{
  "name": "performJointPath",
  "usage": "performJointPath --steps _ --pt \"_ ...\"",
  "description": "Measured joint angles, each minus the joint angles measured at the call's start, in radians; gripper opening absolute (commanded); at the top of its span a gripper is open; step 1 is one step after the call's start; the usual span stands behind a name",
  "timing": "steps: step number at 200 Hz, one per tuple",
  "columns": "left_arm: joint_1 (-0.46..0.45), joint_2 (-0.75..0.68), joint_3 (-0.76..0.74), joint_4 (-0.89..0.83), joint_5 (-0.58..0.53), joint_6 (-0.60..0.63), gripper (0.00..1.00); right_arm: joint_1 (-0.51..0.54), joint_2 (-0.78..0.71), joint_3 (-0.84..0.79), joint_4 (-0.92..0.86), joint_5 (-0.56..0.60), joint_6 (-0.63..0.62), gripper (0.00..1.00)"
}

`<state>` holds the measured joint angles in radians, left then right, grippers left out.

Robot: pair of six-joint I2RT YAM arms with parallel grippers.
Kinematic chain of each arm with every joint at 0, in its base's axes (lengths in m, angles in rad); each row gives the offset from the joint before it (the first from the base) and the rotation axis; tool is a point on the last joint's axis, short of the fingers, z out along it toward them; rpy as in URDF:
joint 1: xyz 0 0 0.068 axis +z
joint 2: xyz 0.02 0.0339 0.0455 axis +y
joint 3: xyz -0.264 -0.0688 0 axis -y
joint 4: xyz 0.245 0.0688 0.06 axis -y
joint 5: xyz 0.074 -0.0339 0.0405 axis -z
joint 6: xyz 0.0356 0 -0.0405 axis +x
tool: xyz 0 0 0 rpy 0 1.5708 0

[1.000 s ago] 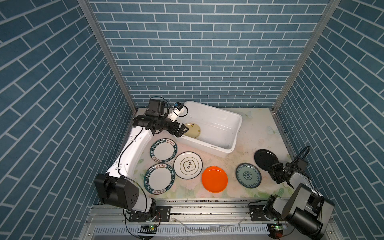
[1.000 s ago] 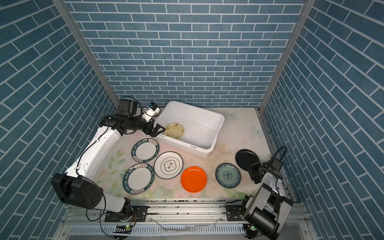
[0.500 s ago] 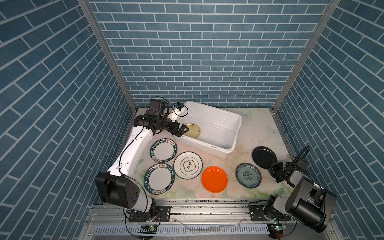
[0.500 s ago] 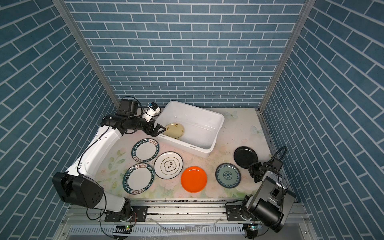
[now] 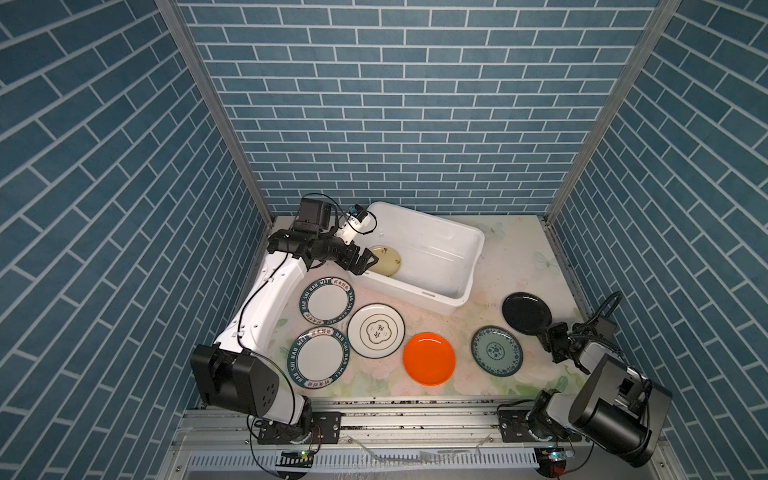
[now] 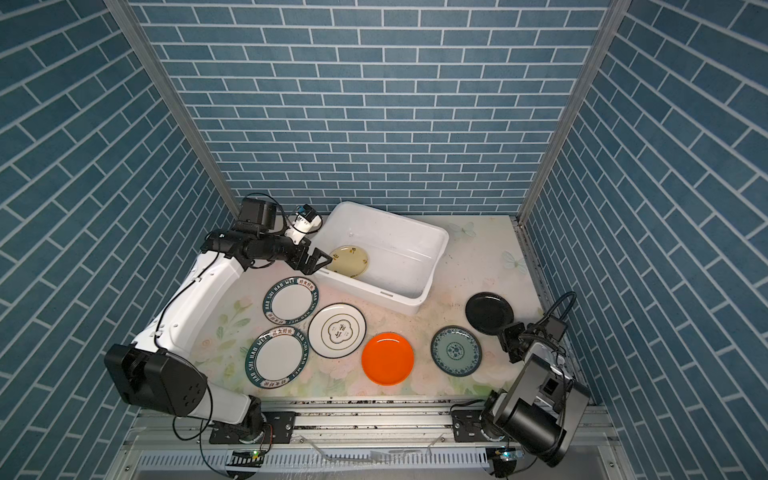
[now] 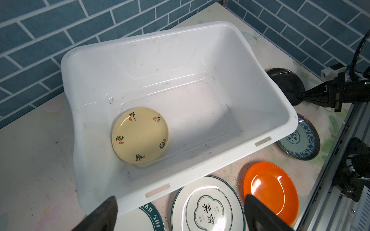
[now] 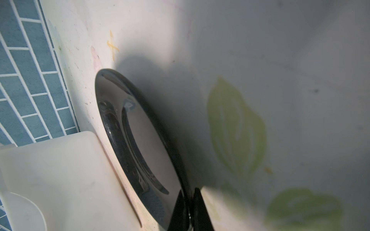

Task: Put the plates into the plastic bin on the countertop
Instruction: 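Tilt the black plate up on edge with the right gripper, then carry the black plate with the right gripper over the white bin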

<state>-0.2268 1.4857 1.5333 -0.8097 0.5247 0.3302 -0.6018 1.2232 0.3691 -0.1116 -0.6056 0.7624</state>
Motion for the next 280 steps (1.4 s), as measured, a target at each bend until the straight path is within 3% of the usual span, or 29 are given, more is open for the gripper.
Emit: performJointPath --steps 82,163,243,280 --pt "-0.001 -0.001 0.016 -0.023 -0.025 0.001 1.0 -0.005 -0.073 0.034 -0.002 -0.051 0.0 0.0" --pt "-0.001 -0.003 0.095 -0.074 -0.076 0.026 1.0 -0.006 -0.218 0.213 -0.186 -0.077 -0.038 0.0" --pt "-0.001 -0.036 0.117 -0.154 -0.151 0.047 1.0 0.013 -0.209 0.36 -0.272 -0.124 -0.045 0.0" --pt "-0.001 -0.049 0.117 -0.173 -0.179 0.047 0.99 0.091 -0.184 0.447 -0.291 -0.119 -0.045 0.0"
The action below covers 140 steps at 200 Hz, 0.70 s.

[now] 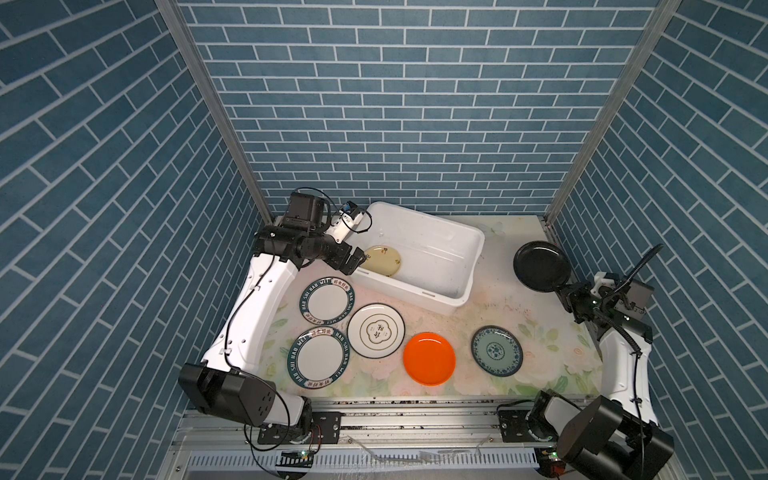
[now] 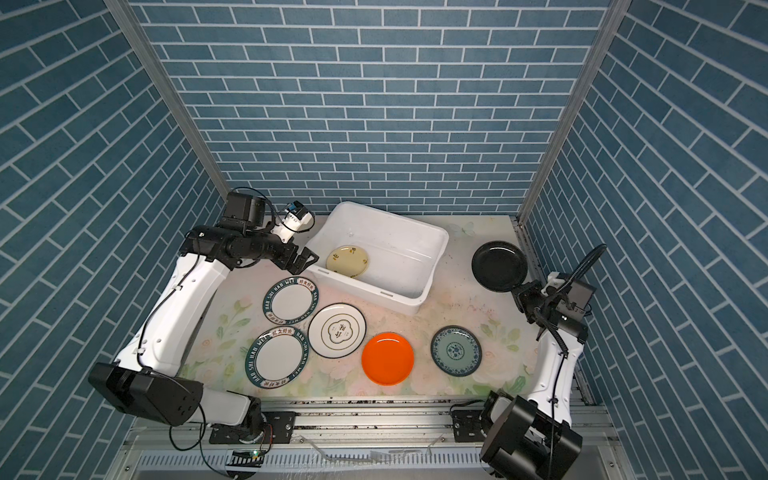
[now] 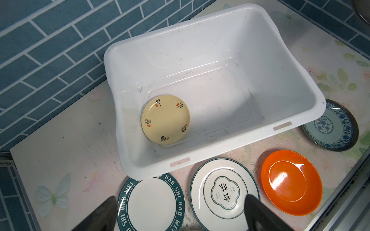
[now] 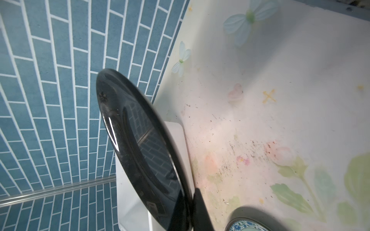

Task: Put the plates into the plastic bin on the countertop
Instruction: 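Carry the black plate with the right gripper over the white bin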

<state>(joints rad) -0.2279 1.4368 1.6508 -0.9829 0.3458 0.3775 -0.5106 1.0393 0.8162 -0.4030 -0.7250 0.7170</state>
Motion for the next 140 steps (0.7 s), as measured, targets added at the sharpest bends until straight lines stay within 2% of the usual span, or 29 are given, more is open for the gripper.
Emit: performJointPath --steps 37,65,117,140 --pt "0.0 -0.001 0.003 -0.001 -0.016 0.0 1.0 0.113 0.03 0.095 -0.009 0.023 0.005 0.0" --pt "0.0 0.017 0.061 -0.021 -0.036 0.001 1.0 0.206 0.056 0.163 -0.012 0.063 0.013 0.0" --pt "0.0 0.05 0.097 -0.035 -0.045 0.0 1.0 0.388 0.217 0.294 0.001 0.129 0.034 0.0" --pt "0.0 0.082 0.122 -0.053 -0.085 -0.002 1.0 0.48 0.312 0.373 0.011 0.159 0.043 0.0"
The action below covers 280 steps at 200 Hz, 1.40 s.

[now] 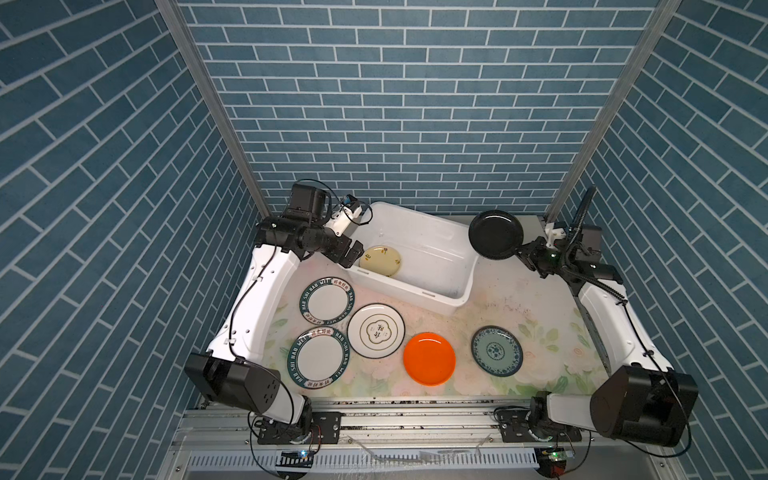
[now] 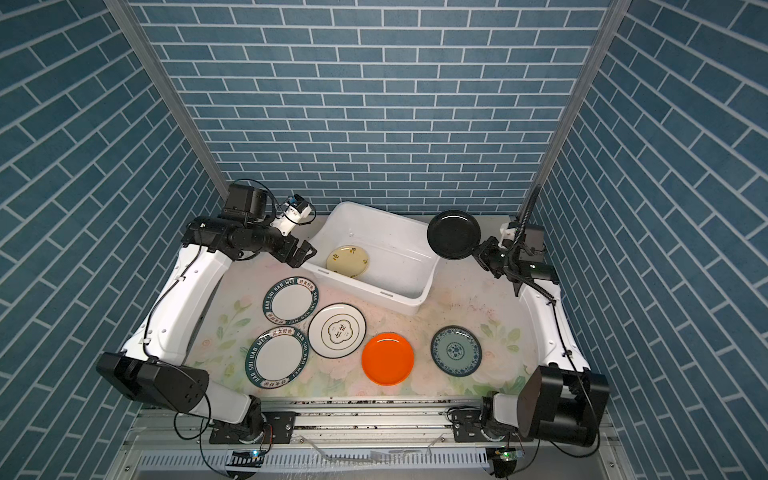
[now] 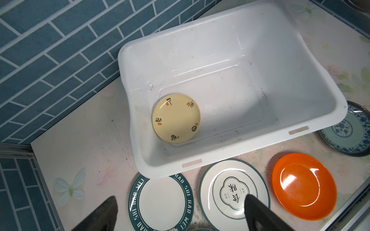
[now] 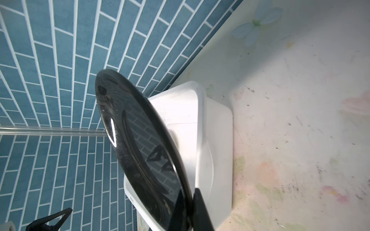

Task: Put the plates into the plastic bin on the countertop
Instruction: 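Carry the black plate with the right gripper over the white bin, then lower the black plate onto the cream plate inside the bin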

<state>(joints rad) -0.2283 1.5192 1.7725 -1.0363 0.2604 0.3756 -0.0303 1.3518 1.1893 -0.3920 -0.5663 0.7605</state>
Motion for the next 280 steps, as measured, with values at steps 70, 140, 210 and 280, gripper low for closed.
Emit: performJointPath --steps 70,140,210,280 --pt "0.002 0.007 0.069 0.04 -0.2 0.041 1.0 0.193 0.282 0.254 0.018 0.061 0.001 0.0" --pt "0.002 -0.011 0.037 0.114 -0.249 0.063 0.99 0.313 0.492 0.483 -0.097 0.061 -0.051 0.0" --pt "0.002 0.122 0.164 0.121 -0.257 0.035 1.0 0.413 0.647 0.699 -0.235 0.059 -0.129 0.0" --pt "0.002 0.18 0.171 0.122 -0.243 0.024 1.0 0.496 0.928 0.971 -0.373 0.066 -0.182 0.0"
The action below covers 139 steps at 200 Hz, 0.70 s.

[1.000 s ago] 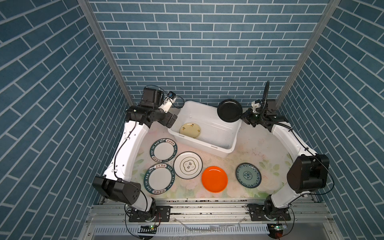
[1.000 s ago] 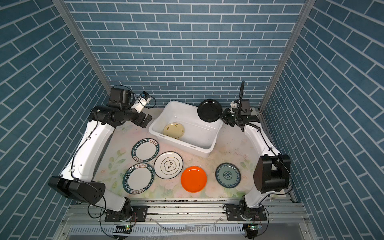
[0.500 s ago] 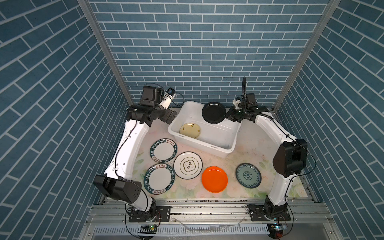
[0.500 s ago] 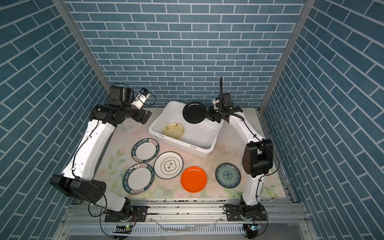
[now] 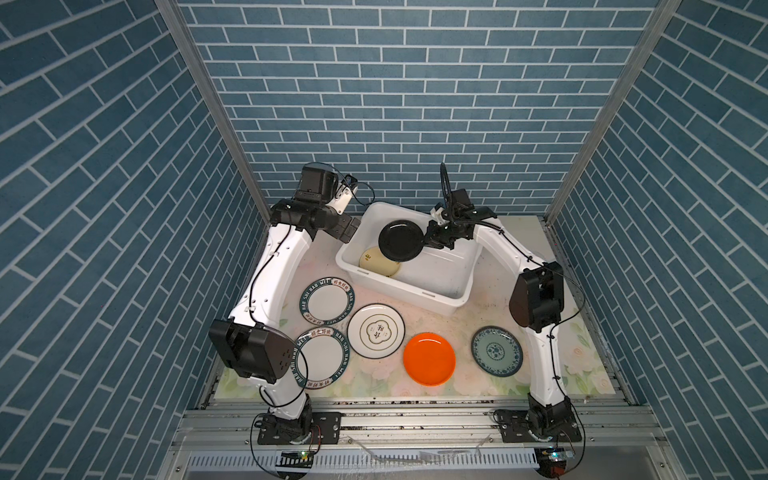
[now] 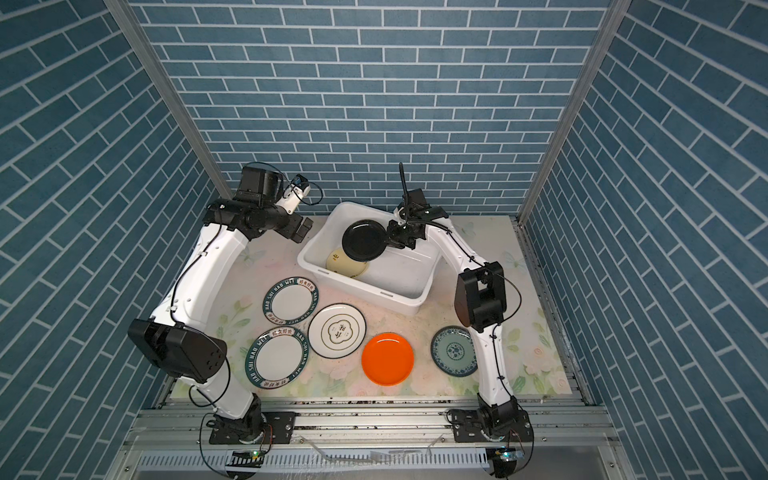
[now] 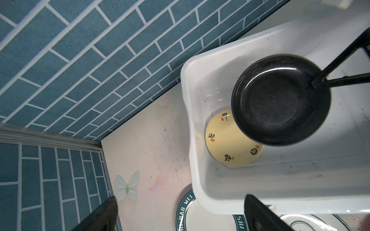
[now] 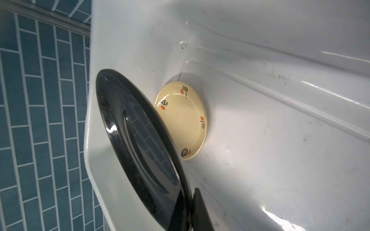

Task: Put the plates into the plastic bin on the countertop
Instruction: 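Lower the black plate onto the cream plate inside the bin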

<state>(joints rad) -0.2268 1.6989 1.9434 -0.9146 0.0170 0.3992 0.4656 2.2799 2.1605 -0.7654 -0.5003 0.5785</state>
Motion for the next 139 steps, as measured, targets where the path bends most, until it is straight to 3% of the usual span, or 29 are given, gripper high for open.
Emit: performJointPath --steps 62,139 --pt "0.001 -0.024 -0.002 0.055 0.005 -0.01 1.0 0.049 0.204 0.214 -0.093 0.009 0.0 0.01" --pt "0.034 -0.027 -0.003 0.067 0.033 -0.051 1.0 0.066 0.274 0.294 -0.113 0.028 0.01 0.01"
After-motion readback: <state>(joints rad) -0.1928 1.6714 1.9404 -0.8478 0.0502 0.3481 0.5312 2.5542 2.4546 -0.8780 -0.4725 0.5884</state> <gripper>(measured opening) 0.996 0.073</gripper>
